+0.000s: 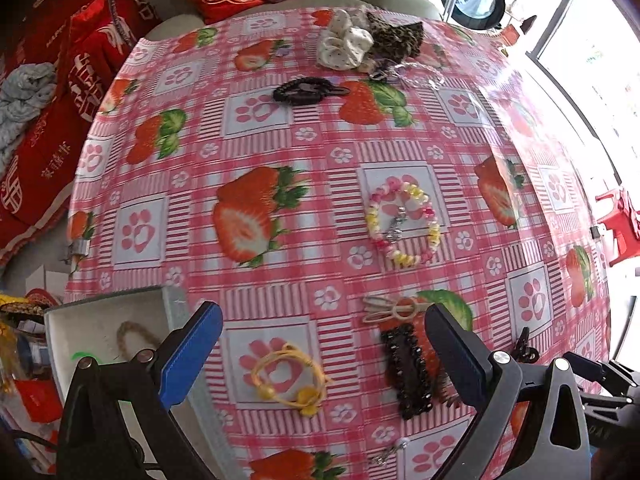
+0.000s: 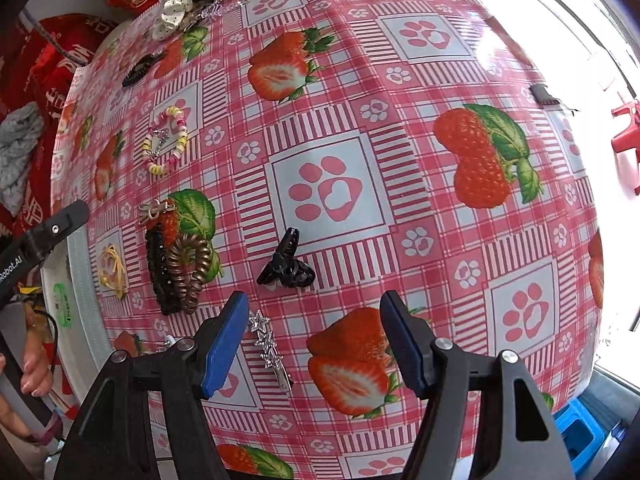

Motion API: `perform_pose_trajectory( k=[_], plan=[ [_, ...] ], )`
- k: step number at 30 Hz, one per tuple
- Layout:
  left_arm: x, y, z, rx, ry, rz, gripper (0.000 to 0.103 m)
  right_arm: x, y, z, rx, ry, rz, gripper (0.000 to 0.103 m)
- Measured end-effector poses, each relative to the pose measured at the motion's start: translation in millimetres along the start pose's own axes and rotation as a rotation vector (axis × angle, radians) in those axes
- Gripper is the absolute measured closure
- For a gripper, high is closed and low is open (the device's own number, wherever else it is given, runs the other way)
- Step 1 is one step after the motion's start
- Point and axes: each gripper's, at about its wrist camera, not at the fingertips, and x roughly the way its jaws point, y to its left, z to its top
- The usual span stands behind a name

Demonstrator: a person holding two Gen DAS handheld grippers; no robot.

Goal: Organize jewelry
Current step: 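Grasp the pink-and-yellow beaded bracelet with the left tool while the right tool grasps the black claw clip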

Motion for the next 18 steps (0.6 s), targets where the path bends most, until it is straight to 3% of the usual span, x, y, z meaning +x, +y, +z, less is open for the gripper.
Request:
perform_pose_trajectory(
  k=[12,14,18],
  plan=[
    [37,-17,28,-0.089,0.057,-0.047,0.006,14,6,12,-0.045,0.007,-0.001,0.032],
    [45,-18,31,-0.111,0.076,-0.054,0.019,16,6,13,-0.041,0.008,-0.002,0.032],
    [60,-18,34,-0.151,0.11,-0.064,0.02,20,7,14,-0.041,0.01,-0.015,0.032]
  ],
)
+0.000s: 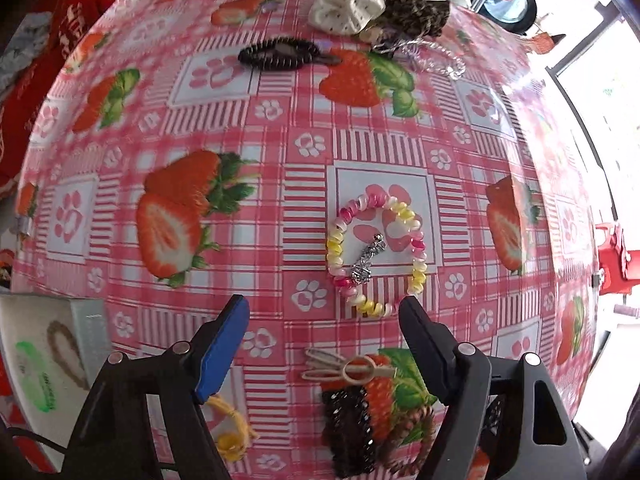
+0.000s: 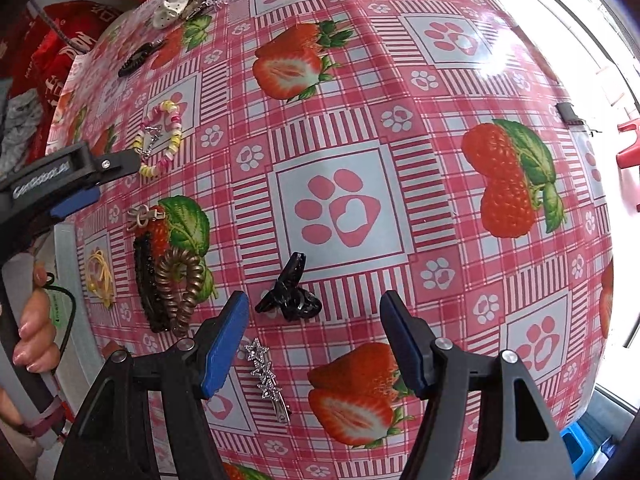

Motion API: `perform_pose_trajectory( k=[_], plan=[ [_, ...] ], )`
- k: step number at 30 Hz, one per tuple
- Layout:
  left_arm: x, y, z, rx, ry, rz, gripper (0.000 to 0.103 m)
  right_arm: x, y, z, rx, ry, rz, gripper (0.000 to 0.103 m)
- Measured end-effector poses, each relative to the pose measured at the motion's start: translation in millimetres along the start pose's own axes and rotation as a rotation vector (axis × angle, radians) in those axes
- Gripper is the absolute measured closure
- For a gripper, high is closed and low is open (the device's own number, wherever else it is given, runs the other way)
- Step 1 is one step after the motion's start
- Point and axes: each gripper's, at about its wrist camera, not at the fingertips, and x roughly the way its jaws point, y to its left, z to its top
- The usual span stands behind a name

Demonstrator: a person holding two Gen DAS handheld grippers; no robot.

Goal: Organize jewelry
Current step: 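Grasp the pink-and-yellow beaded bracelet with the left tool while the right tool grasps the black claw clip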

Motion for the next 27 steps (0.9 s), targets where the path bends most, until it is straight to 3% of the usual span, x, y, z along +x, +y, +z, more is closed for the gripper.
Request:
perform_pose_trajectory(
  k=[2,7,12,16,19,21,27],
  plan=[
    [5,-2,1,-0.005,0.011,0.001,0.031,2,2,0,-0.006,0.002,-0.008,0.032],
    [10,-7,6,-0.017,0.002,0.014,0.032,7,13,2,-0.03,-0.009,-0.034,0.034],
    [14,-20,12,-0.001,-0.009,0.066,0.046,12,23,3,-0.056,-0.024,-0.076,0.043],
    [13,-24,8,0.011,-0.018,0.094,0.064,15,34,4,-0.09,-0.034,-0.137,0.053],
    [10,-19,8,0.012,-0.02,0.095,0.086,16,38,1,-0.111,-0.047,-0.175,0.066],
    [9,-16,9,0.01,-0.019,0.07,0.087,15,38,-2,-0.117,-0.058,-0.177,0.079],
    [-4,-7,3,0.028,-0.047,0.022,0.087,7,24,-6,-0.094,-0.065,-0.122,0.079]
  ],
)
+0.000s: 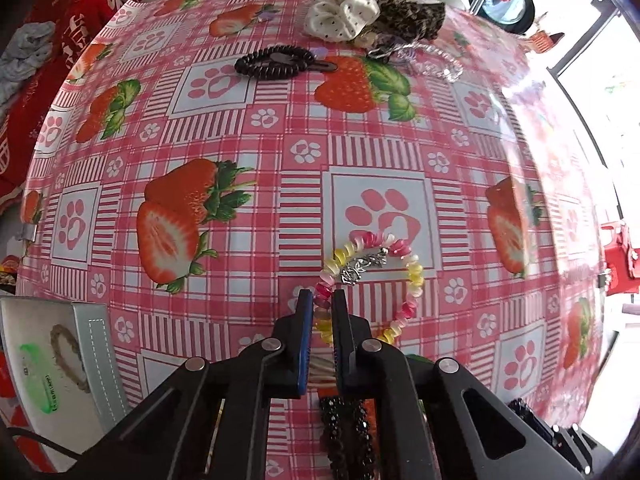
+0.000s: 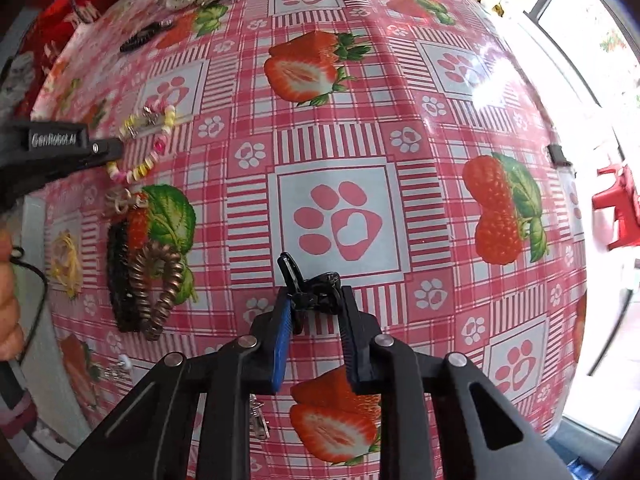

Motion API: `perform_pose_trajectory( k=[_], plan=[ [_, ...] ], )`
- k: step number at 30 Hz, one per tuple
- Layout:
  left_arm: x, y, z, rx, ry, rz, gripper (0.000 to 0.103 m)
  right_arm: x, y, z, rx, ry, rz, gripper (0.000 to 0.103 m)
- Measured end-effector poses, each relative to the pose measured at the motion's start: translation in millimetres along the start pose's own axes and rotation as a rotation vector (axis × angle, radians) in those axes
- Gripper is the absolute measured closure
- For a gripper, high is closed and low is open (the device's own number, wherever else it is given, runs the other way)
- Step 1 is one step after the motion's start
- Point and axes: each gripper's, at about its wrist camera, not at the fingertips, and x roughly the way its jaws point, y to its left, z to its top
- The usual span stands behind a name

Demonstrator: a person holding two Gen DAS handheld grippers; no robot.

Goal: Organize jewelry
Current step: 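Lower the beaded bracelet into the white box while the right tool releases the claw clip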

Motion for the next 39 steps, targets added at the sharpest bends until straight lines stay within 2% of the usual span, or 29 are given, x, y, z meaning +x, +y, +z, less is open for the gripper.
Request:
perform_pose_trajectory(
  k=[5,10,23,32,39],
  plan=[
    [-20,6,-10,0.003,-0.034,-0.023,0.087,-12,-9,2,0.015,-0.027,0.061,0.079],
    [-37,5,-11,-0.003,-0.061,-0.046,0.087,-22,-11,3,0.019,-0.039,0.075,0.079],
    [-87,45,-43,-0.046,-0.114,-0.084,0.087,-50,-6,3,-0.001,-0.073,0.122,0.079],
    [-114,87,-73,-0.105,-0.152,-0.061,0.087,-64,28,7,-0.066,-0.081,0.162,0.079],
    [-132,135,-109,-0.19,-0.163,-0.018,0.087,-75,80,8,-0.168,-0.094,0.215,0.079]
  ],
)
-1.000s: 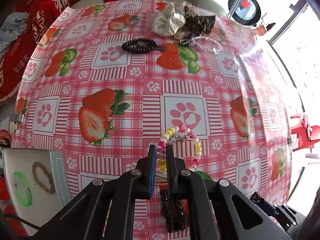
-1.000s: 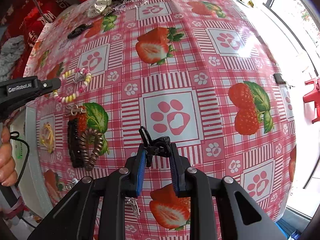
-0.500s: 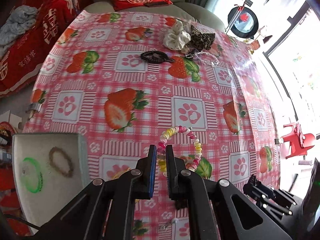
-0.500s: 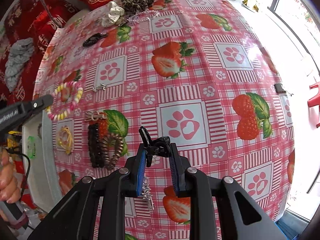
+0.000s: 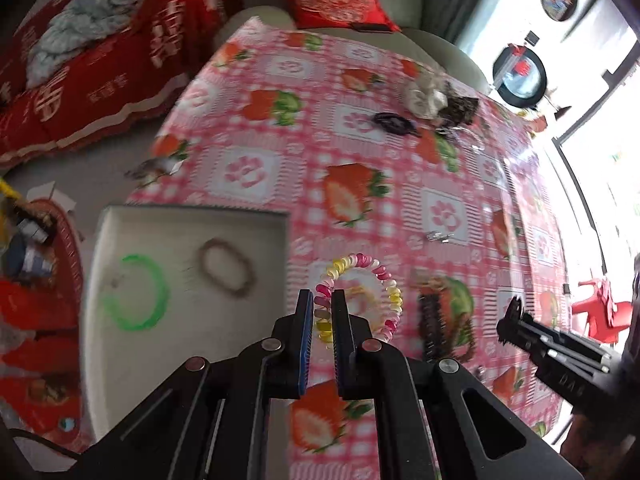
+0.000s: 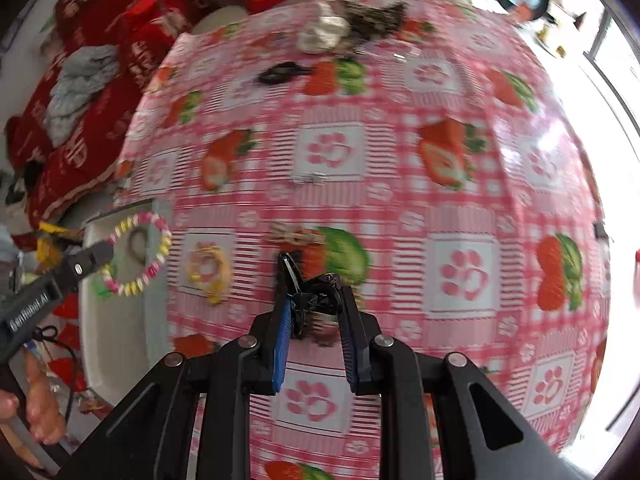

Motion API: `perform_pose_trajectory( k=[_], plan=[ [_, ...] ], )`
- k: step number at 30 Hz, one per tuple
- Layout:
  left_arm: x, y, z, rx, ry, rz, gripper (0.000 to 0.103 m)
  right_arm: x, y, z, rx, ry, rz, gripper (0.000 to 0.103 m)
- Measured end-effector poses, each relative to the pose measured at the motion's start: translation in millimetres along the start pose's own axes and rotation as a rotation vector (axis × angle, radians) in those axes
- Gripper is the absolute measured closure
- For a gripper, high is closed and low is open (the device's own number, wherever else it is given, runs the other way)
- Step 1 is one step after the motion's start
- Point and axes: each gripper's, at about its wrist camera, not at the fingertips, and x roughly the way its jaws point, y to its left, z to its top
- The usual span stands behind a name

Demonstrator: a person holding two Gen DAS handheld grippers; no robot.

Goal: Organize jewelry
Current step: 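Lower the beaded bracelet into the white box while the right tool releases the claw clip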

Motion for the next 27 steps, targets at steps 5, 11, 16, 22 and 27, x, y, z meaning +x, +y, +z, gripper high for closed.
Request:
perform_pose_trajectory(
  k=[5,11,16,22,27],
  plan=[
    [-11,44,-18,-0.085,-0.001,0.043,0.087,5,44,5,-0.092,0.009,0.048,0.079],
    [-13,89,-41,-0.175,0.013,0.087,0.087,17,103,9,-0.214,0.033,0.111,0.079],
    [-3,117,-60,-0.216,0.035,0.121,0.087,31,142,9,-0.292,0.058,0.153,0.079],
    [10,138,-74,-0.238,0.053,0.151,0.087,59,181,9,-0.357,0.109,0.186,0.079],
    [21,147,-76,-0.237,0.057,0.175,0.087,80,205,11,-0.398,0.143,0.206,0.079]
  ],
)
